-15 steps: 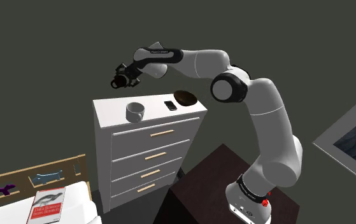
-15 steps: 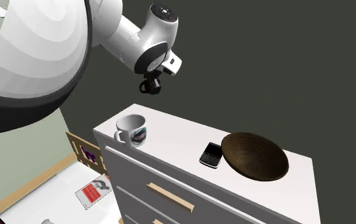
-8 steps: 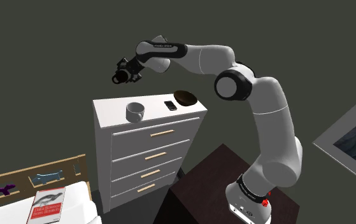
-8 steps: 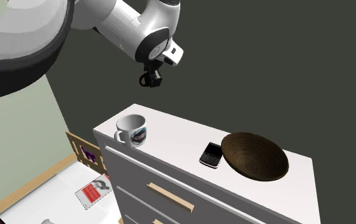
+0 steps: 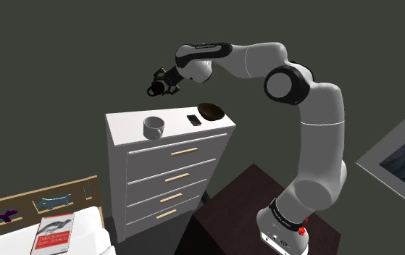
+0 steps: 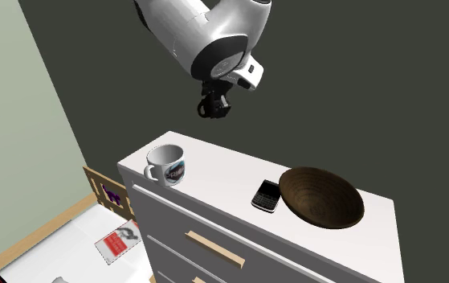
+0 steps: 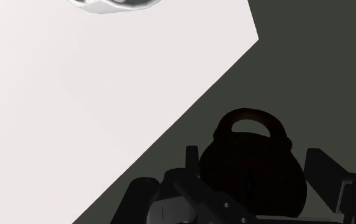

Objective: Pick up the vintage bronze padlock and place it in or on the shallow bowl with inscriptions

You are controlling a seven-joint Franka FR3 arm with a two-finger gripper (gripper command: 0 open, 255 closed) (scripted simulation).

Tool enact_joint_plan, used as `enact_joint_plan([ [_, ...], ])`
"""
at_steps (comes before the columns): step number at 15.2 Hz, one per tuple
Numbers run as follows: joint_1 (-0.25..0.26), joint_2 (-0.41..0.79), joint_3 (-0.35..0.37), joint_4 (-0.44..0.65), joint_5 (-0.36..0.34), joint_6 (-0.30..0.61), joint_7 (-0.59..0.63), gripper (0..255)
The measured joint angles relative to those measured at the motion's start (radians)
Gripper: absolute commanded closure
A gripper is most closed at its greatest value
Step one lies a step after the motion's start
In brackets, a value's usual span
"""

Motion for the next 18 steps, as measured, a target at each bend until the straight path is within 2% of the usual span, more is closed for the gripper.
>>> enact_joint_plan([
  [10,-0.187,-0.171,0.006,-0.234,0.114,-0.061,-0.253,255],
  [18,-0.324,-0.237,-0.037,-0.304,0.151,-0.173,-0.414,255],
])
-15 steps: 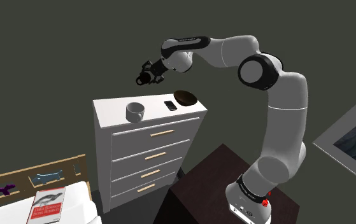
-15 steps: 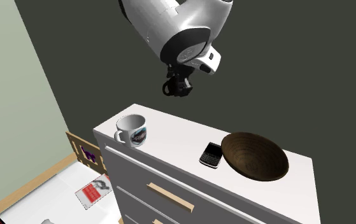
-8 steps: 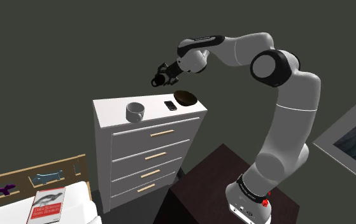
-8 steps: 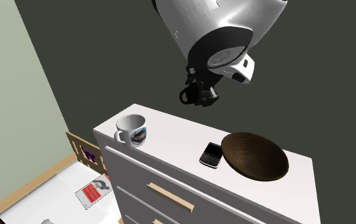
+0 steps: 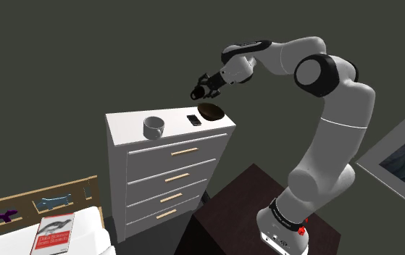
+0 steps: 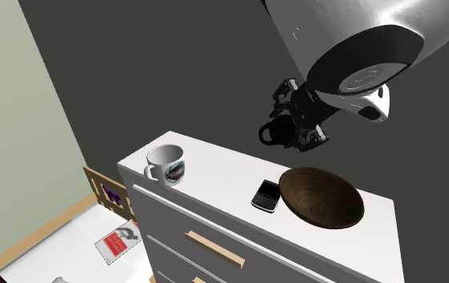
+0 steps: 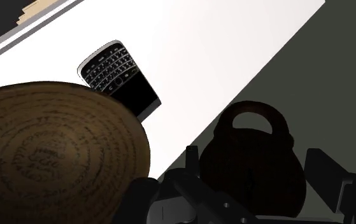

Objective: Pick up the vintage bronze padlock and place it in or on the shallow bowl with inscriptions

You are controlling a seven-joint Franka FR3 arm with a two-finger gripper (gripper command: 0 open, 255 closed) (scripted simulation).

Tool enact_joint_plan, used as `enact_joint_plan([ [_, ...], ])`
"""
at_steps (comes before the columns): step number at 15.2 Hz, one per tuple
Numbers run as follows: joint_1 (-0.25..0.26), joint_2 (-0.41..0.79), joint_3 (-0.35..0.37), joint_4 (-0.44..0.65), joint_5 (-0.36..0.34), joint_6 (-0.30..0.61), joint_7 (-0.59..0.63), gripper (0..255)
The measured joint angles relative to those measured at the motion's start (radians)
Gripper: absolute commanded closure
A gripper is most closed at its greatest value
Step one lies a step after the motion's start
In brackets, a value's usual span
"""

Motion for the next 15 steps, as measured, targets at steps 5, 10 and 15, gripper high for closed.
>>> enact_joint_plan([
  [5,-0.072,-0.023,-0.034,-0.019,0.006,-0.072,-0.08,255],
  [10,-0.139,-0.013,-0.066,-0.008,0.008,-0.136,-0.155,255],
  [15,-0.145,0.02,-0.06,-0.021,0.033,-0.107,-0.199,255],
])
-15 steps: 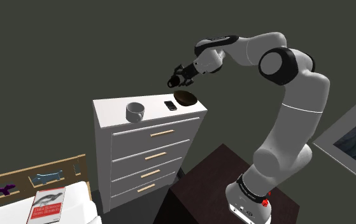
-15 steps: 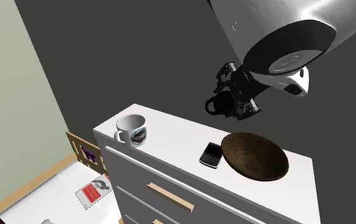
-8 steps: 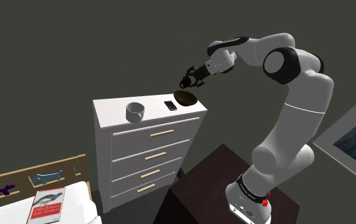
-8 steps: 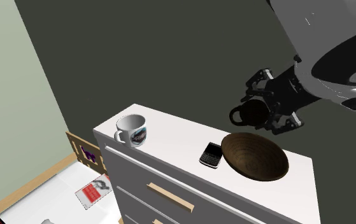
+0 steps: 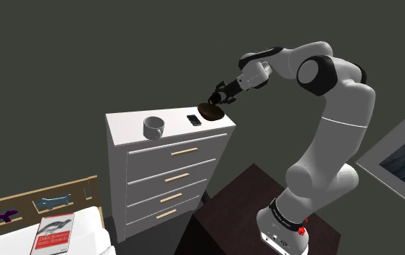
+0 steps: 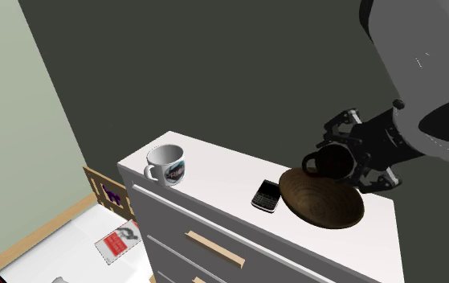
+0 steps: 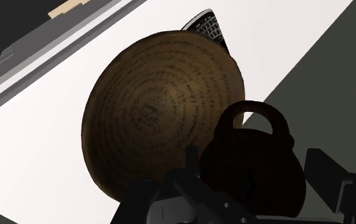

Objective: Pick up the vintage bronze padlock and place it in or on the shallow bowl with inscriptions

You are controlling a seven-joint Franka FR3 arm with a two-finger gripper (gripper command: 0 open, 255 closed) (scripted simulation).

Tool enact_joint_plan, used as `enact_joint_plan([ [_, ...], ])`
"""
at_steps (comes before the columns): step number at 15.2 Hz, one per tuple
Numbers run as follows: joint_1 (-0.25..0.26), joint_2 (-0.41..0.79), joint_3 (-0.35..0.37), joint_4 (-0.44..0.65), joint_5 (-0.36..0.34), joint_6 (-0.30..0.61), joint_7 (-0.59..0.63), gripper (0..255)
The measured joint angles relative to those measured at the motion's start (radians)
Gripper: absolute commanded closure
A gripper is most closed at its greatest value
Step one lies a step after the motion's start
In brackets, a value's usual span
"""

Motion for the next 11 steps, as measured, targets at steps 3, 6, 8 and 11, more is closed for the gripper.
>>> enact_joint_plan([
  [3,-0.003,0.022,0.004,-0.002,0.015,0.017,-0.023,255],
  [6,-0.003,0.044,0.011,-0.012,0.034,0.041,-0.049,255],
  [8,-0.007,0.061,0.014,-0.014,0.046,0.053,-0.07,255],
  [11,-0.008,0.072,0.017,-0.014,0.053,0.061,-0.079,255],
])
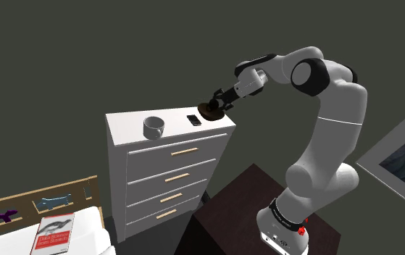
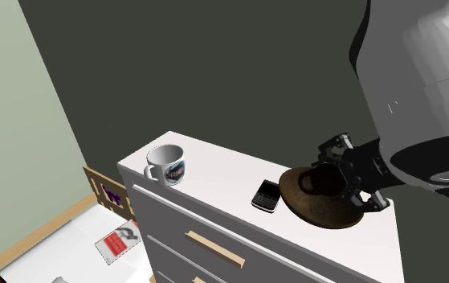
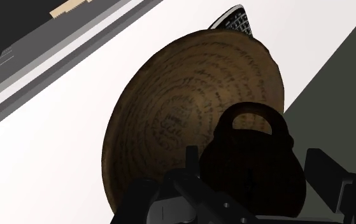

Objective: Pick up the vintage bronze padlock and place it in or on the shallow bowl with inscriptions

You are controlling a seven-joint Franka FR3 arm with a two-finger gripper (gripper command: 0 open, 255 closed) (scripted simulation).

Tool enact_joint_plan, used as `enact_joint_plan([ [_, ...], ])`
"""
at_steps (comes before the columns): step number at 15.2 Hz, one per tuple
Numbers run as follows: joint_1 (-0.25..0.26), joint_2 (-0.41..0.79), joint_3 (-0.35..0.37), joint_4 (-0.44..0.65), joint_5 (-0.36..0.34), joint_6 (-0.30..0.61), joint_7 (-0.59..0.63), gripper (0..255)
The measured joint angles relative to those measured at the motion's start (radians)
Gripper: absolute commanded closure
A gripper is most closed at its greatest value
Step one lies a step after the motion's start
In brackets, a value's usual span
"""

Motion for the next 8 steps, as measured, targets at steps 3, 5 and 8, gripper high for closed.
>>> enact_joint_plan([
  [3,0.0,0.001,0.0,0.0,0.001,0.001,-0.001,255],
  [5,0.0,0.002,0.0,0.0,0.001,0.001,-0.001,0],
  [8,0.0,0.002,0.0,0.001,0.001,0.001,-0.001,0],
])
